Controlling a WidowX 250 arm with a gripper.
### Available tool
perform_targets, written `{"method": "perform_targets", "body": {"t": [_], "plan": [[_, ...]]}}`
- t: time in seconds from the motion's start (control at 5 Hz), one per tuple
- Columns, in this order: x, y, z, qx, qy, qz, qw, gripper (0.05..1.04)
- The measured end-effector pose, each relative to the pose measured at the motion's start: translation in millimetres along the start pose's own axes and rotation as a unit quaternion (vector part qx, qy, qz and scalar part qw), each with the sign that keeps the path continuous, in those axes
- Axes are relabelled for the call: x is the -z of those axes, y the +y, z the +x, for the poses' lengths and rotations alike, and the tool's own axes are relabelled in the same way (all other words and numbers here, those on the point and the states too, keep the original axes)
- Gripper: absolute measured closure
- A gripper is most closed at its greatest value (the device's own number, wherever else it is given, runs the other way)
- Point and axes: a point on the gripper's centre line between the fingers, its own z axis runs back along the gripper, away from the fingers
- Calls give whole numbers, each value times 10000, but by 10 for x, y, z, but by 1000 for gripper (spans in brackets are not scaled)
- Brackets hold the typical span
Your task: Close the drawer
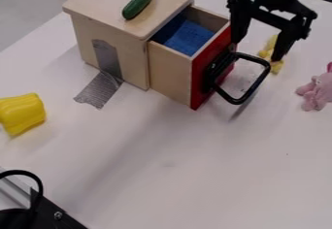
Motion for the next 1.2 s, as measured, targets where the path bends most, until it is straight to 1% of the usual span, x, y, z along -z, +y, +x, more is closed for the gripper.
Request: {"method": "perform_targets", "body": {"t": [0.2, 0.4, 0.6, 0.8, 1.0, 1.2], "plan": [[329, 11, -20, -52, 407, 129, 9991, 85], [554, 24, 5, -22, 621, 240, 9978, 85], [694, -7, -6, 73, 751, 322, 9966, 113], [794, -52, -17, 198, 821, 343, 9958, 385], [794, -34, -8, 152, 789, 422, 9959, 705], [792, 72, -18, -95, 845, 517, 9950, 910]]}}
